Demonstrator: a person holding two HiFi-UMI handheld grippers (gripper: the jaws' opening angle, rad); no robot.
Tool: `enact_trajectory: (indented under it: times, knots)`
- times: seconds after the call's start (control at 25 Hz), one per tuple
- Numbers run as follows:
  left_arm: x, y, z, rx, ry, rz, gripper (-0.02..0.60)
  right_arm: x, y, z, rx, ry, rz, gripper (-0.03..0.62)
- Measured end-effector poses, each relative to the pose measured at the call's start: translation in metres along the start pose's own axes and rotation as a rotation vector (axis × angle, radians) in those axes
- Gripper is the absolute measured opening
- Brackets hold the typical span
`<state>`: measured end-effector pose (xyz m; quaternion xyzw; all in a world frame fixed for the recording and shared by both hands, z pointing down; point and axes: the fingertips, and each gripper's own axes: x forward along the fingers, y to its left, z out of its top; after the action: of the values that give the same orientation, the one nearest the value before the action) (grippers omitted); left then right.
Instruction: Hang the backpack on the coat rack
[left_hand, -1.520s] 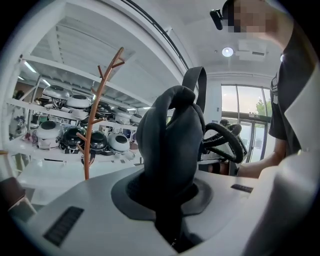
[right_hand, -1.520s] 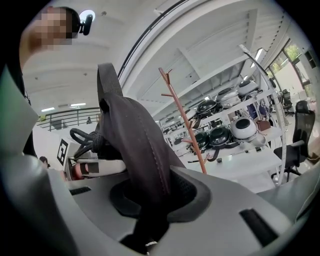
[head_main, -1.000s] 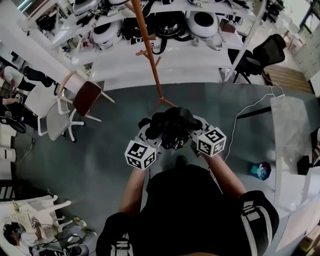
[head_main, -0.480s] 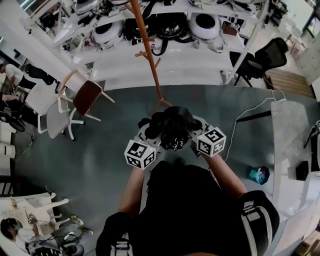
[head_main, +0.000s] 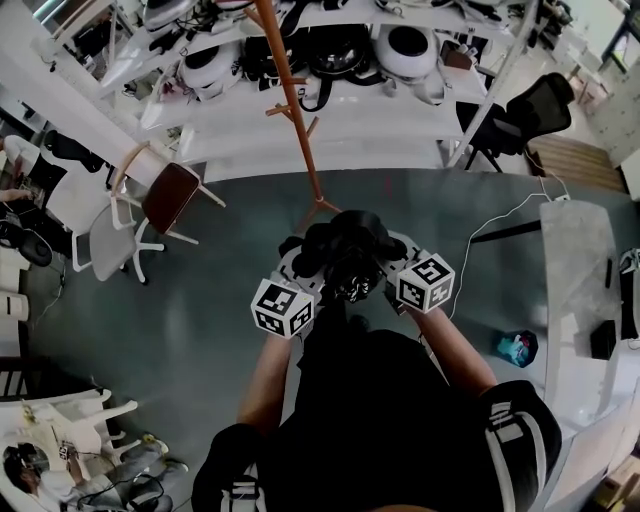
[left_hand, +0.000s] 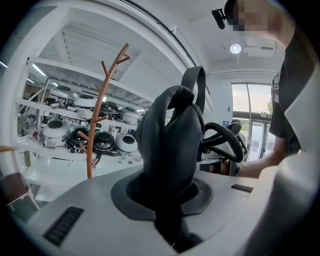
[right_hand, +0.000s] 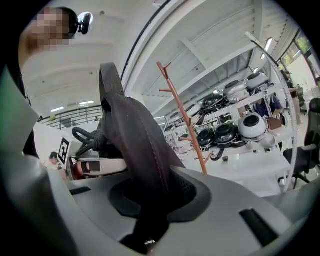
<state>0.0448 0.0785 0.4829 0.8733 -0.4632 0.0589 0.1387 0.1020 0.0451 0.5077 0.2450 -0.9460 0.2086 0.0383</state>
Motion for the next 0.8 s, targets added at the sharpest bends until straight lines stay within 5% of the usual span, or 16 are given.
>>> enact_trajectory:
  times: [0.8]
  knots:
    - [0.056,0.105,0.028,0.002,0.015,-0.078,0.077,0.095,-0.059,0.036,0.024,-0.014,-0.093,0.092]
